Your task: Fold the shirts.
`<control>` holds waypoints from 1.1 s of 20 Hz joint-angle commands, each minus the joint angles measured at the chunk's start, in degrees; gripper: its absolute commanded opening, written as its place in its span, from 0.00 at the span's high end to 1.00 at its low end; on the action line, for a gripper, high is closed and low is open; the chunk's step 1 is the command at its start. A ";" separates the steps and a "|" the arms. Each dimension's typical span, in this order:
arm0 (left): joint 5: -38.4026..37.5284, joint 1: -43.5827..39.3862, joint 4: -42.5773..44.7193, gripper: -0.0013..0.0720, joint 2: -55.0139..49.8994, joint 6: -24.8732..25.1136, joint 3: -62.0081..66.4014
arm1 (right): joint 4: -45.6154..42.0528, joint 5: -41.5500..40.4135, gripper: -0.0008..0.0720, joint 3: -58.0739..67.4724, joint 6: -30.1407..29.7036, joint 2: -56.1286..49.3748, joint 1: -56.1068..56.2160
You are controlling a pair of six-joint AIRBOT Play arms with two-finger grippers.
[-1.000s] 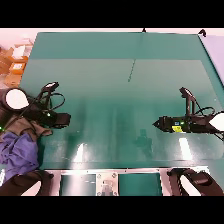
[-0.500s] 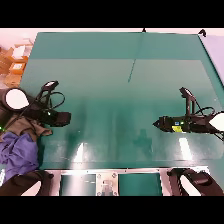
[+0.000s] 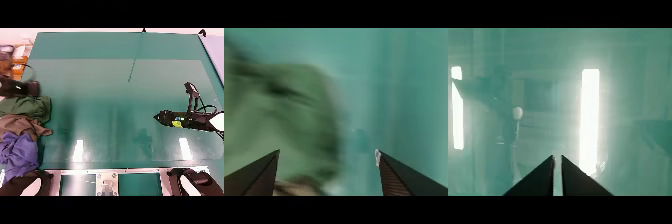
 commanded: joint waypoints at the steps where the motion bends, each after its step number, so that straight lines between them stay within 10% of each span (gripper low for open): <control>1: 3.04 12.70 1.55 0.00 -7.82 1.16 2.75 | 0.02 -1.92 0.84 0.00 0.04 0.00 0.04; 4: 4.68 16.11 -5.22 0.00 -18.73 4.22 2.75 | 0.02 -2.40 0.30 0.00 0.17 0.00 0.04; 9: 7.34 16.11 -3.15 0.00 -31.78 4.31 2.75 | 0.09 -2.58 0.29 0.00 0.17 0.02 0.04; 10: 7.41 16.11 -2.73 0.14 -32.74 4.28 2.80 | 0.24 -2.58 0.29 0.00 0.17 0.02 0.04; 12: 5.44 16.09 -2.27 0.94 -32.76 5.51 4.83 | 1.03 -2.56 0.29 0.00 0.17 0.02 0.04; 15: -2.38 15.69 -5.29 0.95 -32.57 7.34 15.04 | 1.07 -2.16 0.56 0.07 0.17 0.04 0.04; 17: -8.57 12.37 -7.19 0.95 -32.06 7.78 24.06 | 1.05 -2.08 0.93 0.11 0.17 0.04 -0.04; 22: -12.48 -7.67 -15.87 0.95 -23.80 5.60 37.66 | 1.03 -0.11 0.96 0.13 0.11 0.07 -5.99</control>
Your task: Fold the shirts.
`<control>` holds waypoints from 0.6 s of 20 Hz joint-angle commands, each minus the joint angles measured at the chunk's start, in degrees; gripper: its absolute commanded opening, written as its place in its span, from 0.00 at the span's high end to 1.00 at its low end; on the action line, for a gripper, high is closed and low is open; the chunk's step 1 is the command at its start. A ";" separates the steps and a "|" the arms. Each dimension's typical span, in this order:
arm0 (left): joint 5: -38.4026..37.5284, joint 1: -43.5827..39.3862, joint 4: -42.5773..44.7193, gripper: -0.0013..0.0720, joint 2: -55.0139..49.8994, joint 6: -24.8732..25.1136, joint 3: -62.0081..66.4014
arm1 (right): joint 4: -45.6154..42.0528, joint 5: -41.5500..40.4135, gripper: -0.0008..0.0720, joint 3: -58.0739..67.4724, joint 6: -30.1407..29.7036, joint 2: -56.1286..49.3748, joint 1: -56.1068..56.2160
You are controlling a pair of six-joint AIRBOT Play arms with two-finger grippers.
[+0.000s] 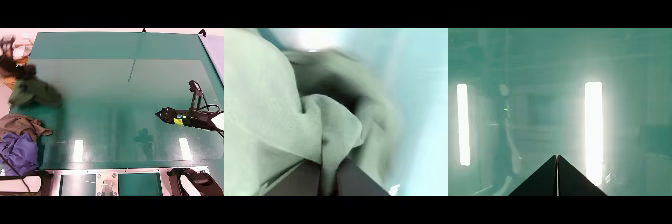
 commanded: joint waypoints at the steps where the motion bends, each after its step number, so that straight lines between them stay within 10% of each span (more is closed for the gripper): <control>1: -3.39 -14.40 -6.75 0.95 4.92 -3.04 8.13 | -0.02 1.99 0.96 0.04 -0.35 0.07 -5.42; 9: 6.36 -42.07 -13.84 0.92 -1.79 -8.13 0.48 | -0.11 4.50 0.96 0.04 -4.46 0.02 -15.32; 11: 6.82 -42.42 -17.42 0.14 -4.87 -8.15 0.52 | -0.13 4.52 0.83 0.04 -4.63 0.00 -15.30; 12: 6.21 -41.31 -18.97 0.12 -5.18 -7.61 0.63 | -0.26 4.55 0.58 0.04 -4.63 0.00 -15.34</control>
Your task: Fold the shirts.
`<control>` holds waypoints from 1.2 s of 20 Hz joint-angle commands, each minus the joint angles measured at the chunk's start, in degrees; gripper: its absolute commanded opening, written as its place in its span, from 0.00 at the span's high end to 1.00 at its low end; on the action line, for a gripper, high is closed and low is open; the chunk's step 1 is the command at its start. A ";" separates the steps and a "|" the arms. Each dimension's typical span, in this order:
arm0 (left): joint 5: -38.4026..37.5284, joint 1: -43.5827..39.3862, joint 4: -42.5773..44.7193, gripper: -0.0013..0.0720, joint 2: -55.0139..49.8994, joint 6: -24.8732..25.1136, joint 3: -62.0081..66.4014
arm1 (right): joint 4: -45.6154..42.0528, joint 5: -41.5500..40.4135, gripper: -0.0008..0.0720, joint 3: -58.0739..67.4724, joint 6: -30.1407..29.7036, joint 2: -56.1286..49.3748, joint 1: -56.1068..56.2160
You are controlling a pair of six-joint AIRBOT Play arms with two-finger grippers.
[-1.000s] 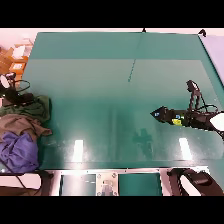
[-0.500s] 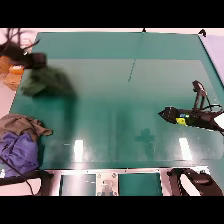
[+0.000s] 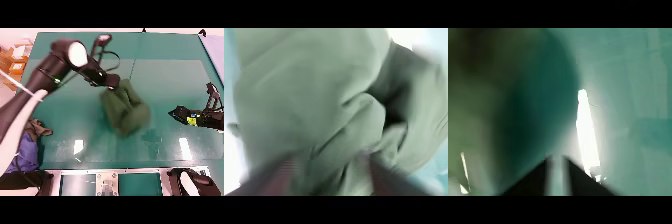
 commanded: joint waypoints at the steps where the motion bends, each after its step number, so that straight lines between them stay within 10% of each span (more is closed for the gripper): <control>1: -0.44 -0.02 -5.35 0.12 -2.73 0.81 0.15 | -0.61 0.35 0.47 0.04 -0.55 -0.02 -0.79; 5: -12.11 14.67 -5.29 0.12 -2.75 2.56 5.01 | -1.05 4.00 0.47 -0.04 -0.55 -3.13 -1.88; 9: -4.42 23.91 -11.65 0.12 -3.23 8.55 -5.60 | -1.16 4.20 0.47 -4.39 -0.55 -9.97 -1.86; 17: 14.43 19.21 -45.42 0.14 -23.30 29.27 -6.34 | 10.54 -4.20 0.48 -14.43 -6.38 -16.33 -1.77; 22: 16.61 13.49 -47.58 0.15 -32.00 30.42 1.62 | 16.48 -7.13 0.51 -14.38 -10.71 -21.44 -1.77; 23: 17.73 12.79 -47.89 0.17 -32.41 30.42 2.27 | 17.94 -7.13 0.51 -14.38 -12.31 -22.82 -1.77; 24: 19.02 12.35 -47.93 0.44 -32.41 30.62 2.36 | 18.91 -7.15 0.51 -14.36 -13.18 -23.98 -1.77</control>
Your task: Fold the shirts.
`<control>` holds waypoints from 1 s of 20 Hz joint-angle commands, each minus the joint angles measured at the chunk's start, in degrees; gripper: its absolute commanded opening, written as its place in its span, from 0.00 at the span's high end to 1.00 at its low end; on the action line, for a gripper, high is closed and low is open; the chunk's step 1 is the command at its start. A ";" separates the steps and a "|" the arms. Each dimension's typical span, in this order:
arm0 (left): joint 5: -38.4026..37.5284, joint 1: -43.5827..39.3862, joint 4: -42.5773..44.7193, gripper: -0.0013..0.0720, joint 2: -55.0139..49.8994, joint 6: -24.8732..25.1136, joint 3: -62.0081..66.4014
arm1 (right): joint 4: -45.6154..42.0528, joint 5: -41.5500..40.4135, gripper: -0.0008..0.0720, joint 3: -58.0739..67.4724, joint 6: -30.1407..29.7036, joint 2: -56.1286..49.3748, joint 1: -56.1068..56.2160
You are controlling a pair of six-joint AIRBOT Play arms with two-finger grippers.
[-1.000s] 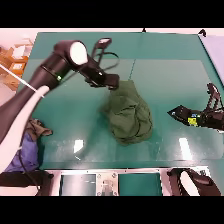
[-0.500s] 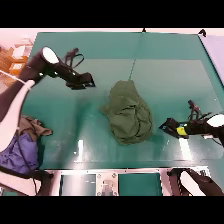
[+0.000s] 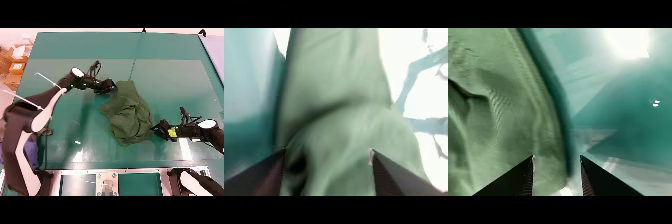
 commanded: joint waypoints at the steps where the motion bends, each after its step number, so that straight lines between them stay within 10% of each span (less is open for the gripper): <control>1: 3.74 -2.08 -2.71 0.83 -2.58 1.88 2.47 | 4.50 -1.49 0.51 -0.15 -4.81 -4.22 0.07; 6: -4.72 2.64 -0.79 0.95 0.00 1.36 7.87 | 6.97 -1.20 0.96 3.23 -10.93 -6.05 0.02; 15: -22.71 13.44 11.87 0.95 23.15 -2.69 21.94 | 14.14 16.57 0.97 55.25 -10.75 -5.99 -6.01; 20: -13.07 13.44 12.37 0.95 44.33 -1.53 23.82 | 14.25 19.19 0.97 94.40 -3.34 -5.09 -8.17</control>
